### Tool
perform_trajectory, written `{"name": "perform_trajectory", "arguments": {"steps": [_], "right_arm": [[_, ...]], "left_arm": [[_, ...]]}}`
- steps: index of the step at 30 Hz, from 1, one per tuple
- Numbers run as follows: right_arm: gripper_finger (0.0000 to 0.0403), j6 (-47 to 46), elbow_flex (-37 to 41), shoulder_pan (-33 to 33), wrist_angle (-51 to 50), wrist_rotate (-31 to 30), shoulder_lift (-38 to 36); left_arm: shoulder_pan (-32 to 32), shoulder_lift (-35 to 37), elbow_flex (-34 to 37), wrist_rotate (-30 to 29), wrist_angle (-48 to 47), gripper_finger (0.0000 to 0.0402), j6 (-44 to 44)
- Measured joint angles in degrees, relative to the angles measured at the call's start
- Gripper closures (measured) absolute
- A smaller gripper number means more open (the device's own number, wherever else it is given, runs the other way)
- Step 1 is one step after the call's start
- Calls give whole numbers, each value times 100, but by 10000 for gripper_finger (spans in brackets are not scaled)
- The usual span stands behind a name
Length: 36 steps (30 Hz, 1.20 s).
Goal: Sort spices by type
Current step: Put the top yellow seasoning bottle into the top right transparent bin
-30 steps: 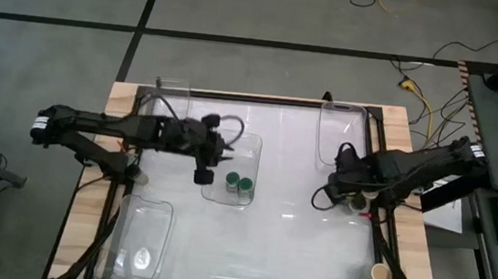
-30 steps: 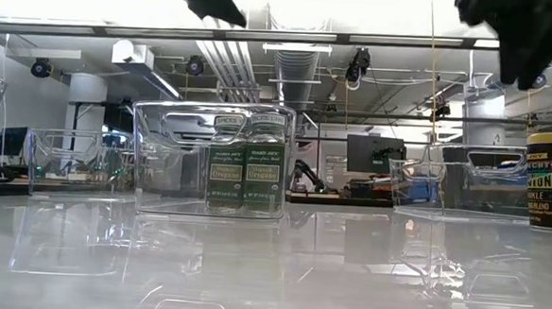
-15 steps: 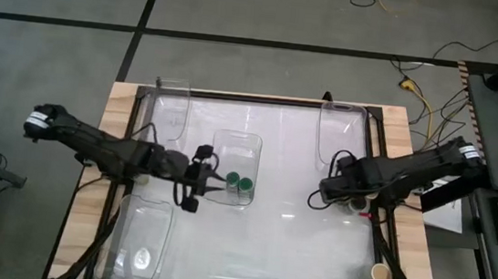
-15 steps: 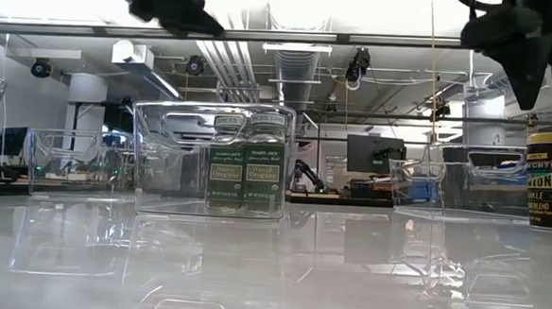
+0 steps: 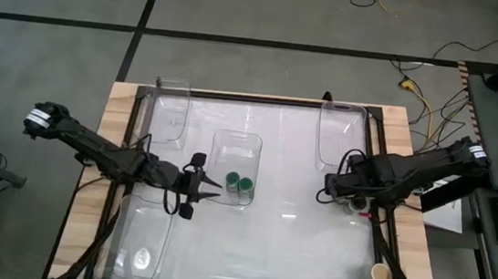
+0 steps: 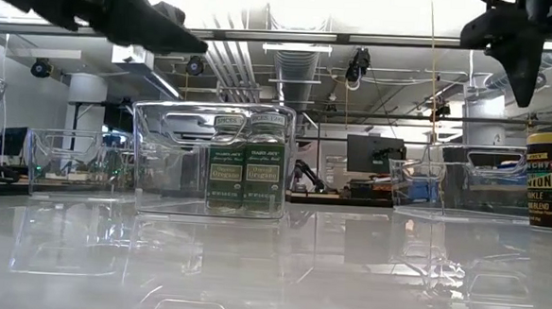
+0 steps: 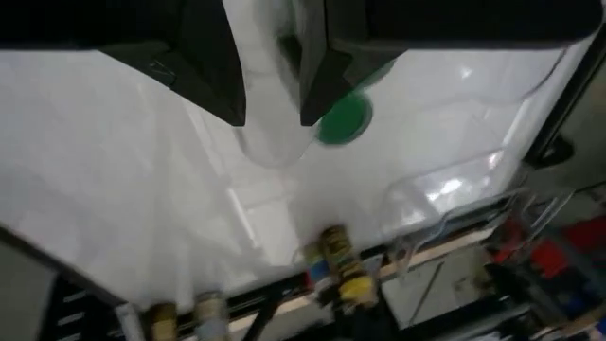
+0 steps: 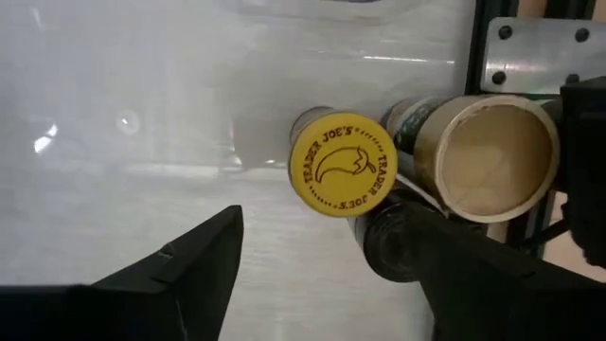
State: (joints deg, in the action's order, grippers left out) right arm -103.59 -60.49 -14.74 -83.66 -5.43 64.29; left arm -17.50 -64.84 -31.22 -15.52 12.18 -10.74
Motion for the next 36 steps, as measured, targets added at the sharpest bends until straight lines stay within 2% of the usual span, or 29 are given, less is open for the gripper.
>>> {"name": "perform_trajectory", "arguments": {"steps": [9,15,23,31,36], "right_arm": [[95,-870,396,39,192,-13,-70],[103,-1349,653,52,682,-18,-171],[113,-1489,730,81,599,-59,-173],[101,-1588,882,92,597,-57,-142],[107,-1746,1094,152,884,-58,-123]], "left_arm": [[-26,-125,889,-47,1501,313,297],[-120,-168,1022,-44,1537,313,380],[-244,-245,1027,-44,1530,313,378],[-271,-468,1027,-44,1592,313,357],[-271,-498,1027,-46,1626,313,237]]}}
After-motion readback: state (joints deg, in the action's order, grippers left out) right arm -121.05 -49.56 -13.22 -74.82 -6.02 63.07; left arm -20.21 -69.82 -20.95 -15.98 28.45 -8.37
